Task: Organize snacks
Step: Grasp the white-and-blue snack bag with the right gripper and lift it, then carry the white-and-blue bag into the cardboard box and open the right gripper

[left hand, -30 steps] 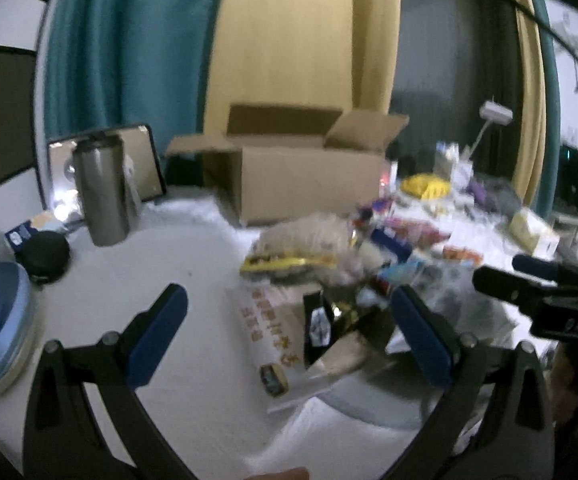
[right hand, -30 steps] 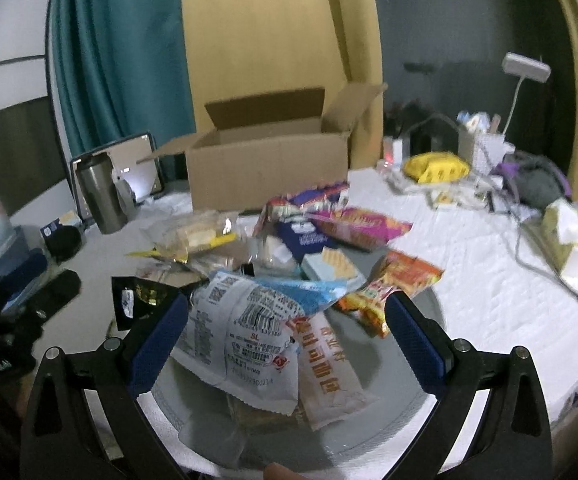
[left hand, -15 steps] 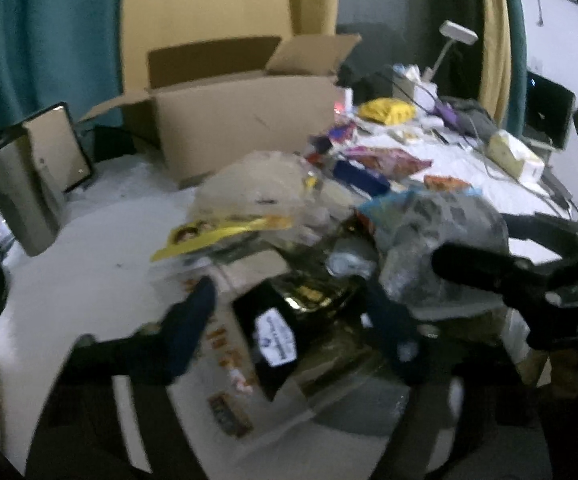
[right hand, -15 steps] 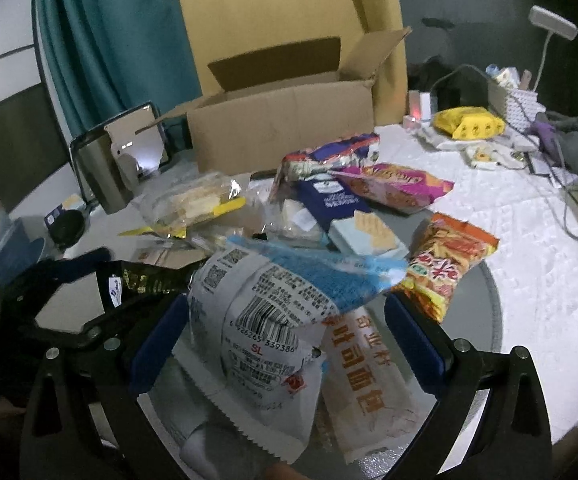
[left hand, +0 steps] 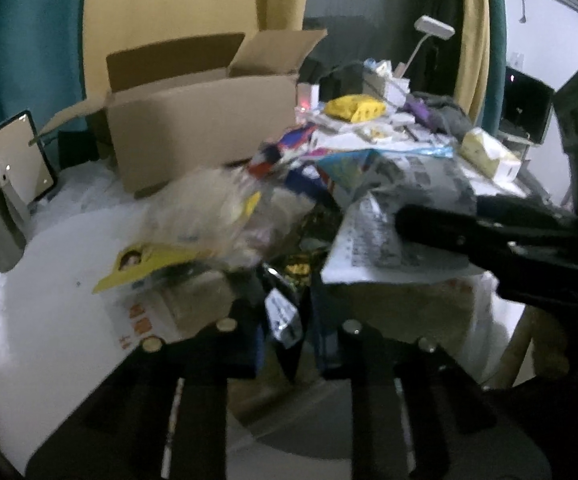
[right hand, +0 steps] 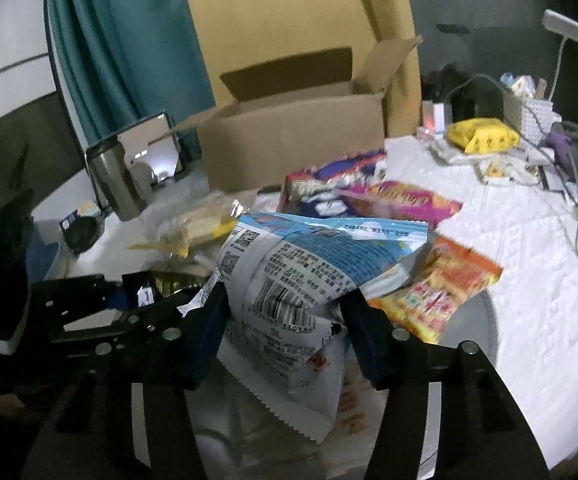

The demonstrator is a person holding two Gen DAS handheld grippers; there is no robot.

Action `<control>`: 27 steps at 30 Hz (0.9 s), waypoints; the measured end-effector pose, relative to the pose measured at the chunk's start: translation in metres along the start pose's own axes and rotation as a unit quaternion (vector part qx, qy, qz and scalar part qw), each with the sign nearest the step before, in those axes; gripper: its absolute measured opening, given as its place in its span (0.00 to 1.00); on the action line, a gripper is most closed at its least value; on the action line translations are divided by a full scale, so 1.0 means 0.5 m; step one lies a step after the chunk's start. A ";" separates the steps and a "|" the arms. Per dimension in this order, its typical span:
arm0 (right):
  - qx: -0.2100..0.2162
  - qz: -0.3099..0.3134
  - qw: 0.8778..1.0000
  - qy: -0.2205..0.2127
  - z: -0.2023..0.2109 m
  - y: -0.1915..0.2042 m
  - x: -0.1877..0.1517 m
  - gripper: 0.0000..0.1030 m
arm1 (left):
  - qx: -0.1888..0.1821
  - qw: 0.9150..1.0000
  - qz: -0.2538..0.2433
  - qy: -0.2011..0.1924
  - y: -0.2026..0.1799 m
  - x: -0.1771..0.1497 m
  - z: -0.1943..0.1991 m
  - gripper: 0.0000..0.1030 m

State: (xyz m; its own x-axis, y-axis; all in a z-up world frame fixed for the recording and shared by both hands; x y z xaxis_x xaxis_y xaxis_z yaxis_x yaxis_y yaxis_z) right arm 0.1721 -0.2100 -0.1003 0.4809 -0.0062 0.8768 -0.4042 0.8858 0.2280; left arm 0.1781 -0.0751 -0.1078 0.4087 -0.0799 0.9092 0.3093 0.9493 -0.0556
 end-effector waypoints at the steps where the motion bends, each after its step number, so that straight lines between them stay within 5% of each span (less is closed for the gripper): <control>1: 0.000 -0.002 1.000 -0.005 0.003 -0.007 0.007 0.58 | -0.002 1.000 0.004 -0.004 -0.004 0.009 0.004 0.17; 15: 0.014 -0.004 0.997 -0.073 0.017 -0.072 0.130 0.58 | 0.026 0.996 0.004 -0.080 -0.001 0.166 0.028 0.16; 27: 0.036 0.037 0.993 -0.106 -0.053 -0.073 0.247 0.58 | 0.072 0.987 -0.001 -0.144 0.088 0.270 0.005 0.16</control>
State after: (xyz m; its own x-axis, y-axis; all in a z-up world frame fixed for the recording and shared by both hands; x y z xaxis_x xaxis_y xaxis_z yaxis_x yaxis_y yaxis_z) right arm 0.2670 -0.2310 -0.0117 0.2761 -0.0470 0.9600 -0.4909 0.8518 0.1829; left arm 0.2449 -0.0435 0.0136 0.1413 -0.0112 0.9899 0.1756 0.9844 -0.0139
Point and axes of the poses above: each gripper's, at about its wrist camera, not at the fingertips, and z roughly against the way its jaws point, y to its left, x to its top, the point moved 5 cm from there along -z, roughly the way its jaws point, and after that the axes turned 15 degrees about -y, right-handed, at the moved point
